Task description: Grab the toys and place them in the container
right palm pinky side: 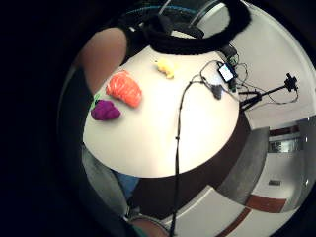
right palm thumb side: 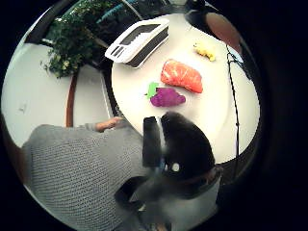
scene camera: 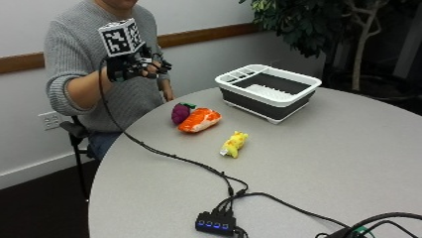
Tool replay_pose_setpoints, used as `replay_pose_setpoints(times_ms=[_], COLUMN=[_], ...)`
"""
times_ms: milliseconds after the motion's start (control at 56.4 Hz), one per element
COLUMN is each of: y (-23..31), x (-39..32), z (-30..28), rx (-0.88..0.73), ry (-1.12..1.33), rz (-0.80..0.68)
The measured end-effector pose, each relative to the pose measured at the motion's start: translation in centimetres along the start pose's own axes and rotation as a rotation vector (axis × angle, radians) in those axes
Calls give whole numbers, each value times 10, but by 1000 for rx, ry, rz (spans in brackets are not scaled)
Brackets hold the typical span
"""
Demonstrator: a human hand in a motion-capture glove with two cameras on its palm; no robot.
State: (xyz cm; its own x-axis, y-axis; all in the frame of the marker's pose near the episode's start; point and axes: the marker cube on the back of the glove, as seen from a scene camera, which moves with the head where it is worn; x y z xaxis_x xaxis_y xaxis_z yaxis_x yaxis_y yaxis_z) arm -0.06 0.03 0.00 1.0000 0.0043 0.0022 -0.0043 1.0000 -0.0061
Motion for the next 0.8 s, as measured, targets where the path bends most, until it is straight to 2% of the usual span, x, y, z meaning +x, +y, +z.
replay_pose_setpoints(times_ms=[479,638,798], y=[-15,-47,-76], x=[-18,-45,-70], z=[8,17,32], rx=[-13,-28,-27], ry=[-27,-100,-25], rz=[-33,-98,-152])
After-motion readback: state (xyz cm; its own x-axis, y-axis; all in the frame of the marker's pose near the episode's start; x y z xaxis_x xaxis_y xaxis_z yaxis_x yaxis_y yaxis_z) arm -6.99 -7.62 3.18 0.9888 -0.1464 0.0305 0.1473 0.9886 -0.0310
